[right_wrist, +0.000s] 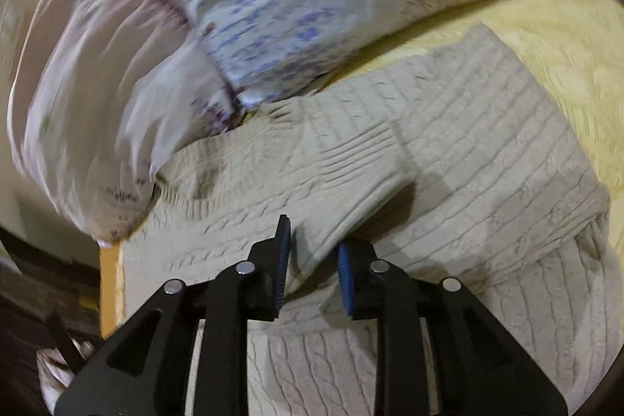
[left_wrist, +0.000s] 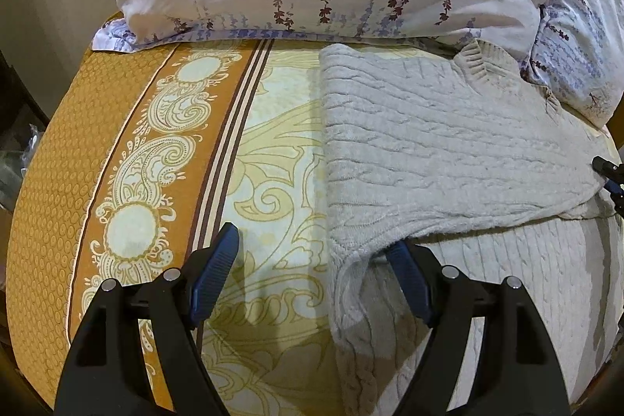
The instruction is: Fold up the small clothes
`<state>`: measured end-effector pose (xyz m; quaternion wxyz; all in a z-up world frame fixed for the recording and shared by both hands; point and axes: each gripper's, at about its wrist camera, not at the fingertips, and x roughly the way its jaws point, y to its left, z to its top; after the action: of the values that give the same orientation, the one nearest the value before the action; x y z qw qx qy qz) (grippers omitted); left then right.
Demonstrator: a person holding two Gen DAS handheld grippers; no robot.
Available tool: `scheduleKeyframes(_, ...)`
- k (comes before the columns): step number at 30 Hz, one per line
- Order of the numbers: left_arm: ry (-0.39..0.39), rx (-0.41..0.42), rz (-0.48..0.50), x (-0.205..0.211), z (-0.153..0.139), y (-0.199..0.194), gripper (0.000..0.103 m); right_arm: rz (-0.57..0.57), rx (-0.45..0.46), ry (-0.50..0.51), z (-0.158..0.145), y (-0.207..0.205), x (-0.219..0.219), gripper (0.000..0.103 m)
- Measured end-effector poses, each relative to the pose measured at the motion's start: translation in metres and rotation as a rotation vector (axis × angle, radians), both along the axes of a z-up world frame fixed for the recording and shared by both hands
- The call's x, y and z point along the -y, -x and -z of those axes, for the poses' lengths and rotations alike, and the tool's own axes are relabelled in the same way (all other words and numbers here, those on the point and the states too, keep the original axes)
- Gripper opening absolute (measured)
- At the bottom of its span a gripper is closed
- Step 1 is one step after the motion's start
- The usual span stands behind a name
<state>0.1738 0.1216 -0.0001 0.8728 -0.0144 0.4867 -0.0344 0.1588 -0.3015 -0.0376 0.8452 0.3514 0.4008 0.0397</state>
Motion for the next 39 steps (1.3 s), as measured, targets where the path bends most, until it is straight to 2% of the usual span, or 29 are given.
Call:
scheduleKeyframes(1, -0.001, -0.001, -0.002, 0.000, 0.000, -0.001, 0.078, 0.014, -0.005, -0.040, 0.003, -0.001, 0.005, 0.019)
scheduleKeyframes(2, -0.001, -0.002, -0.003, 0.000, 0.000, -0.001, 0.078, 0.022, -0.004, -0.067, 0.005, -0.001, 0.010, 0.008)
scheduleKeyframes(8, -0.001, -0.007, -0.003, 0.000, 0.002, -0.005, 0.078, 0.056, 0.039, -0.043, -0.003, 0.011, 0.017, 0.007)
scheduleKeyframes(14, -0.006, -0.010, -0.011, 0.002, 0.003, -0.006, 0.078, 0.088, -0.020, -0.028, 0.015, 0.016, 0.019, 0.007)
scheduleKeyframes(21, 0.001, -0.009, -0.039, 0.001, 0.003, -0.005, 0.078, 0.122, -0.024, 0.004, 0.016, 0.019, 0.027, 0.007)
scheduleKeyframes(27, 0.046, -0.036, -0.028, -0.013, -0.001, 0.019, 0.078, 0.216, -0.047, 0.081, 0.007, 0.041, 0.064, 0.019)
scheduleKeyframes(28, 0.071, -0.031, -0.022, -0.017, -0.003, 0.027, 0.078, 0.208, -0.035, 0.092, 0.003, 0.048, 0.071, 0.031)
scheduleKeyframes(29, 0.092, -0.027, -0.016, -0.021, -0.005, 0.033, 0.078, 0.194, -0.023, 0.099, 0.000, 0.053, 0.076, 0.046)
scheduleKeyframes(31, 0.166, -0.025, -0.001, -0.030, -0.009, 0.053, 0.078, 0.158, -0.001, 0.136, -0.008, 0.067, 0.084, 0.064)
scheduleKeyframes(32, 0.214, -0.026, 0.008, -0.034, -0.011, 0.065, 0.078, 0.141, 0.004, 0.157, -0.010, 0.072, 0.087, 0.068)
scheduleKeyframes(36, 0.374, -0.054, 0.022, -0.042, -0.010, 0.094, 0.078, 0.069, 0.005, 0.116, -0.006, 0.094, 0.111, 0.068)
scheduleKeyframes(39, 0.468, -0.075, 0.012, -0.044, -0.004, 0.111, 0.078, 0.055, -0.020, 0.008, 0.009, 0.108, 0.141, 0.067)
